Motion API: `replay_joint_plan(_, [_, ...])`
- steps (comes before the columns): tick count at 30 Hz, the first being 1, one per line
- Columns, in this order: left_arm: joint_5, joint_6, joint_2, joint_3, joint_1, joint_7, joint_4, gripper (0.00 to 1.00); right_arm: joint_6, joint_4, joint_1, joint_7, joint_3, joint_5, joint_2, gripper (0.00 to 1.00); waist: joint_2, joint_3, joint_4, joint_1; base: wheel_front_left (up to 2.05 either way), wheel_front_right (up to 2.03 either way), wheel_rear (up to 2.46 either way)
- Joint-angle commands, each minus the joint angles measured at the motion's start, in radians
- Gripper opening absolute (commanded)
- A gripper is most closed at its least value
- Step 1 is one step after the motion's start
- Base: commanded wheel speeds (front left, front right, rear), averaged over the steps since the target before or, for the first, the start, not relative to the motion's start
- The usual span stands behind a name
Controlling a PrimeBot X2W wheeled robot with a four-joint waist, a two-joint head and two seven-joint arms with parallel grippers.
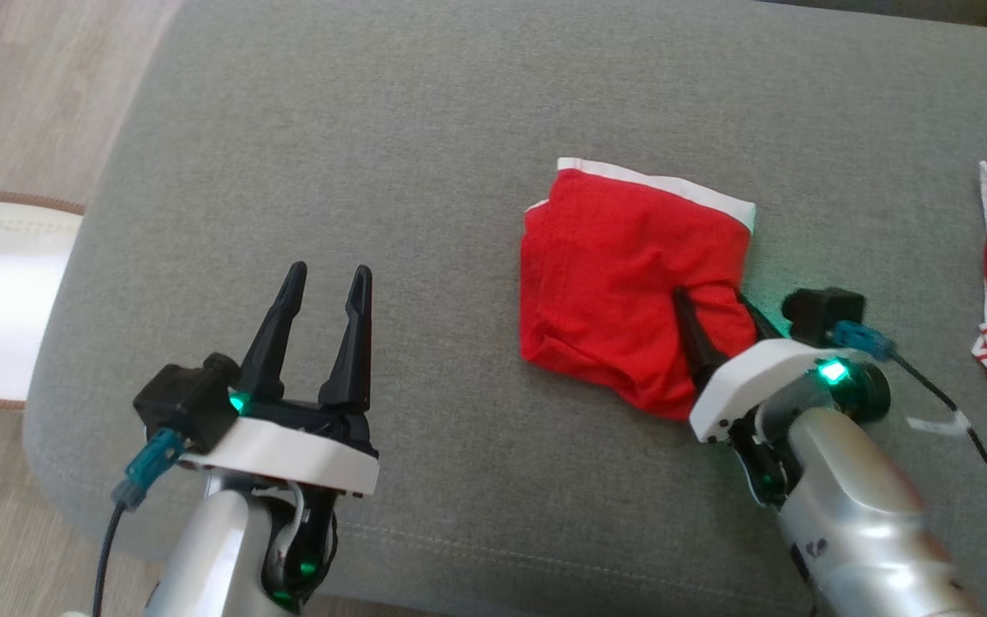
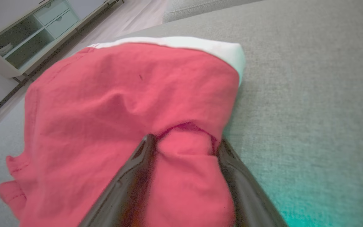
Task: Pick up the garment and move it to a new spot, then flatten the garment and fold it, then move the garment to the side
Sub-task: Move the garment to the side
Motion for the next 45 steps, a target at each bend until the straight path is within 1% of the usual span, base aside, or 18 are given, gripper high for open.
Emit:
replay_joint_plan(1, [-0.007, -0.001, 0.008, 0.035, -0.046, -0.006, -0.029, 1.00, 0.007, -0.003, -0.023, -0.015, 0.039, -0.026, 0.008, 0.00, 0.0000, 0.002, -0.009, 0.0000, 0.00, 0.00, 0.00])
replay_joint_plan(4, [-0.004, -0.001, 0.008, 0.041, -0.050, -0.006, -0.031, 1.00, 0.007, 0.012, -0.055, -0.036, 0.061, -0.074, 0.008, 0.00, 0.0000, 0.004, -0.035, 0.0000, 0.00, 0.00, 0.00])
replay_joint_plan(7, [0.003, -0.005, 0.008, 0.055, -0.048, -0.006, -0.036, 1.00, 0.007, 0.008, -0.088, -0.048, 0.069, -0.134, 0.008, 0.00, 0.0000, 0.002, -0.075, 0.0000, 0.00, 0.00, 0.00])
replay_joint_plan(11, [0.007, -0.012, 0.008, 0.060, -0.056, -0.006, -0.045, 1.00, 0.007, -0.019, -0.132, -0.042, 0.062, -0.271, 0.007, 0.00, 0.0000, 0.003, -0.134, 0.0000, 0.00, 0.00, 0.00])
replay_joint_plan(14, [0.009, -0.017, 0.008, 0.048, -0.067, -0.006, -0.053, 1.00, 0.007, -0.070, -0.156, -0.022, 0.080, -0.370, -0.027, 0.00, 0.0000, 0.005, -0.177, 0.0000, 0.00, 0.00, 0.00])
replay_joint_plan(17, [0.016, -0.021, 0.008, 0.040, -0.077, -0.006, -0.058, 1.00, 0.007, -0.144, -0.178, 0.005, 0.138, -0.421, -0.107, 0.00, 0.0000, 0.012, -0.220, 0.0000, 0.00, 0.00, 0.00])
replay_joint_plan(19, [0.021, -0.023, 0.008, 0.043, -0.084, -0.006, -0.058, 1.00, 0.007, -0.190, -0.188, 0.037, 0.180, -0.420, -0.173, 0.00, 0.0000, 0.020, -0.248, 0.0000, 0.00, 0.00, 0.00])
replay_joint_plan(22, [0.027, -0.028, 0.008, 0.050, -0.095, -0.006, -0.057, 1.00, 0.007, -0.259, -0.200, 0.090, 0.250, -0.378, -0.285, 0.00, 0.0000, 0.037, -0.285, 0.0000, 0.00, 0.00, 0.00])
replay_joint_plan(23, [0.027, -0.028, 0.008, 0.050, -0.095, -0.006, -0.057, 1.00, 0.007, -0.259, -0.200, 0.090, 0.250, -0.378, -0.285, 0.00, 0.0000, 0.037, -0.285, 0.0000, 0.00, 0.00, 0.00])
replay_joint_plan(28, [0.040, -0.039, 0.008, 0.060, -0.119, -0.006, -0.058, 1.00, 0.007, -0.362, -0.223, 0.169, 0.348, -0.281, -0.499, 0.00, 0.0000, 0.075, -0.329, 0.0000, 0.00, 0.00, 0.00])
replay_joint_plan(31, [0.045, -0.045, 0.008, 0.064, -0.136, -0.006, -0.059, 1.00, 0.007, -0.403, -0.237, 0.200, 0.370, -0.243, -0.616, 0.00, 0.0000, 0.100, -0.341, 0.0000, 0.00, 0.00, 0.00])
replay_joint_plan(34, [0.049, -0.050, 0.008, 0.066, -0.151, -0.006, -0.059, 1.00, 0.007, -0.433, -0.248, 0.227, 0.350, -0.219, -0.699, 0.00, 0.0000, 0.121, -0.343, 0.0000, 0.00, 0.00, 0.00])
replay_joint_plan(38, [0.051, -0.057, 0.008, 0.070, -0.163, -0.006, -0.056, 1.00, 0.007, -0.465, -0.245, 0.274, 0.295, -0.216, -0.759, 0.00, 0.0000, 0.143, -0.337, 0.0000, 0.00, 0.00, 0.00])
replay_joint_plan(42, [0.053, -0.061, 0.008, 0.079, -0.167, -0.006, -0.051, 1.00, 0.007, -0.492, -0.215, 0.321, 0.218, -0.211, -0.777, 0.00, 0.0000, 0.154, -0.325, 0.0000, 0.00, 0.00, 0.00])
replay_joint_plan(45, [0.054, -0.064, 0.008, 0.088, -0.166, -0.006, -0.049, 1.00, 0.007, -0.519, -0.192, 0.354, 0.154, -0.218, -0.771, 0.00, 0.0000, 0.155, -0.320, 0.0000, 0.00, 0.00, 0.00])
